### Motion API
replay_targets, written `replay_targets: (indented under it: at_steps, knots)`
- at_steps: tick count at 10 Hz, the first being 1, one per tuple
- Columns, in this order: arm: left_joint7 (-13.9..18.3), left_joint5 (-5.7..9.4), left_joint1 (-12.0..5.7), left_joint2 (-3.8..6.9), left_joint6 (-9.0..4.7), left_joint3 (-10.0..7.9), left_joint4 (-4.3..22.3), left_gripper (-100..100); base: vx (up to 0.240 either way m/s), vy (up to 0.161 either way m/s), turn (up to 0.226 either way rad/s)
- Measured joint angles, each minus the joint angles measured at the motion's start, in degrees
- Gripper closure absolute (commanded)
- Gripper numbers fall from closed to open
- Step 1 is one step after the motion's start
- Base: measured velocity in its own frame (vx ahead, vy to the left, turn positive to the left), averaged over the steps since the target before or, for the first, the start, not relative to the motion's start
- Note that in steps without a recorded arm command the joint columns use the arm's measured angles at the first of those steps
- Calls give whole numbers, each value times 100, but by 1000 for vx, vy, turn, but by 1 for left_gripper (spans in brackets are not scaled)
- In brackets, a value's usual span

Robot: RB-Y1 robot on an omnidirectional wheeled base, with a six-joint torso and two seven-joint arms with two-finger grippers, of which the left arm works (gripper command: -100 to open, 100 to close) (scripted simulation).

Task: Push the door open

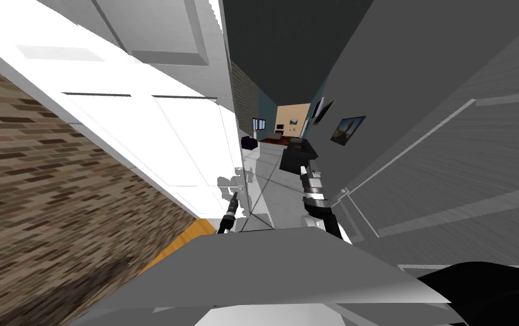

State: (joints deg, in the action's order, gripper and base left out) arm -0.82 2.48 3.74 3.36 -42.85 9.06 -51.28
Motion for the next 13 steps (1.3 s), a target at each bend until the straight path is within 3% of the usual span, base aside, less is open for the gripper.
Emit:
replay_targets:
  at_steps: [4, 5, 10, 13]
  knots:
    - [-26, 15, -37, -57, -109, -58, 100, -100, 165, -36, -15]
    - [-27, 14, -33, -61, -120, -57, 100, 100, -18, 0, -3]
    - [-29, 10, -30, -60, -94, -50, 112, 100, -13, 3, -4]
    - [-48, 30, 31, -38, -19, -91, 89, 100, 137, -46, 36]
